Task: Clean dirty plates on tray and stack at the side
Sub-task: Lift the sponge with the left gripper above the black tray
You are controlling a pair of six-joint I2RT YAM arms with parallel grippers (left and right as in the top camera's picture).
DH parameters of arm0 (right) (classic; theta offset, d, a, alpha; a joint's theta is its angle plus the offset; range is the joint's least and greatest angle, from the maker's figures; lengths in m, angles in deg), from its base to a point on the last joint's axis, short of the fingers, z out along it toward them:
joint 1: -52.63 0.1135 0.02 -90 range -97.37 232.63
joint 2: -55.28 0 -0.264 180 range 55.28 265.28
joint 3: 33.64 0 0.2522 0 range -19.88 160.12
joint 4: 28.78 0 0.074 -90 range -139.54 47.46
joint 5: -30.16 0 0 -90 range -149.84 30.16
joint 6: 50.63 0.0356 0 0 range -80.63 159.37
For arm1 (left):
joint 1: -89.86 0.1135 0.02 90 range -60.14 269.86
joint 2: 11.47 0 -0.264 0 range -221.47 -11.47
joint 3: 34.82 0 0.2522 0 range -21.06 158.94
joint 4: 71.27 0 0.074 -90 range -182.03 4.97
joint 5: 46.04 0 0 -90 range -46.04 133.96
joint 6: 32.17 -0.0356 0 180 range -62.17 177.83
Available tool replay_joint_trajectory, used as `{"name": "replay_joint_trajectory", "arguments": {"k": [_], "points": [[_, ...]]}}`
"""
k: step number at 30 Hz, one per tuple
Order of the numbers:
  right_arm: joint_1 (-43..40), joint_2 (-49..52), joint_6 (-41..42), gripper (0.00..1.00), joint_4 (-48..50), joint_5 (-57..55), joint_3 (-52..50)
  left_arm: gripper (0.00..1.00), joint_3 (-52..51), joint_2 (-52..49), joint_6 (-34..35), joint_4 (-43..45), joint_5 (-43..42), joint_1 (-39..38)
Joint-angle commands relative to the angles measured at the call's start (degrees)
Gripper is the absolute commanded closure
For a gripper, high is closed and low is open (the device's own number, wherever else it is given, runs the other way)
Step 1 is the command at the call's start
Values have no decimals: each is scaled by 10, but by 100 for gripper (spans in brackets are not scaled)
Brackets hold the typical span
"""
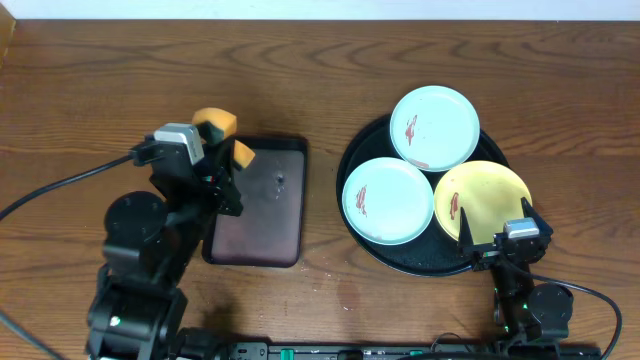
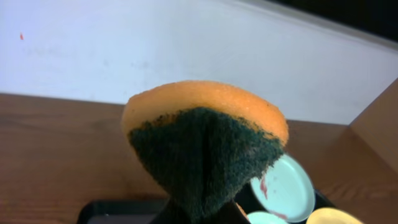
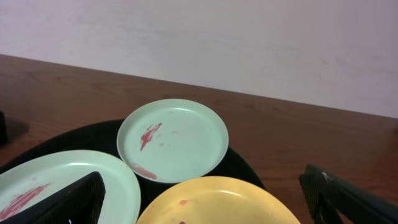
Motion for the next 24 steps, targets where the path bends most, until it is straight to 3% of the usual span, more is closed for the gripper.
{"name": "replay_joint_trajectory", "arguments": {"k": [1, 3, 6, 11, 16, 21, 24], "points": [[4, -3, -7, 1, -2, -1, -1, 93, -94, -83, -10, -8, 31, 1], [4, -3, -7, 1, -2, -1, -1, 93, -132, -177, -11, 11, 103, 1], [4, -3, -7, 1, -2, -1, -1, 93, -105, -243, -21, -14, 111, 1], [4, -3, -7, 1, -2, 0, -1, 93, 12, -189, -21, -114, 101, -9], [4, -3, -7, 1, -2, 0, -1, 93, 22, -119, -21, -112, 102, -22], [4, -3, -7, 1, -2, -1, -1, 93, -74, -208, -21, -78, 102, -22], [4, -2, -7, 1, -2, -1, -1, 93, -71, -274, -21, -91, 97, -22]]}}
